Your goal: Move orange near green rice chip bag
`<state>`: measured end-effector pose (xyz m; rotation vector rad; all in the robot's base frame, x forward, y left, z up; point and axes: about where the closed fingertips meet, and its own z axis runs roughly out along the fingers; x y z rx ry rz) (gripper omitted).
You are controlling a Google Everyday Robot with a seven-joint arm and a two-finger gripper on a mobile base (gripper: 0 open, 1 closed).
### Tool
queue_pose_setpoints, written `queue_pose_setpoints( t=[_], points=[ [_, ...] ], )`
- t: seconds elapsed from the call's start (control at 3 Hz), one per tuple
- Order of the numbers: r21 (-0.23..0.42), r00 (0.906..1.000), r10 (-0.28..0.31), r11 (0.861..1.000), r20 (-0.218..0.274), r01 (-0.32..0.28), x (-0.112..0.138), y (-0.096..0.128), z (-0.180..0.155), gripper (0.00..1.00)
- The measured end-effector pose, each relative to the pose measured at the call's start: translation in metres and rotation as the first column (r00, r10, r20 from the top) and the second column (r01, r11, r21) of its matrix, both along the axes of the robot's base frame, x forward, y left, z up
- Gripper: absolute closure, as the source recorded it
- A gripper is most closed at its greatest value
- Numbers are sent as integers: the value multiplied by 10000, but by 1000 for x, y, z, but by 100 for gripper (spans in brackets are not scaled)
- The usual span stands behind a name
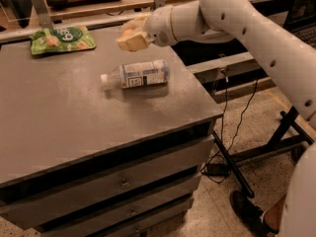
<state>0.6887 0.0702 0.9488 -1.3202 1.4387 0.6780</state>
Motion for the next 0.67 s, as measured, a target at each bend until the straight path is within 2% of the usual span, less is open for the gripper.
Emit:
queue_pose_setpoints(
  t=[0.33, 0.67],
  points=[
    [-77, 9964, -838, 9965, -121, 837, 43, 10, -6, 100],
    [-202, 9879, -1485, 9888, -456, 1477, 80, 37, -19, 100]
  ],
)
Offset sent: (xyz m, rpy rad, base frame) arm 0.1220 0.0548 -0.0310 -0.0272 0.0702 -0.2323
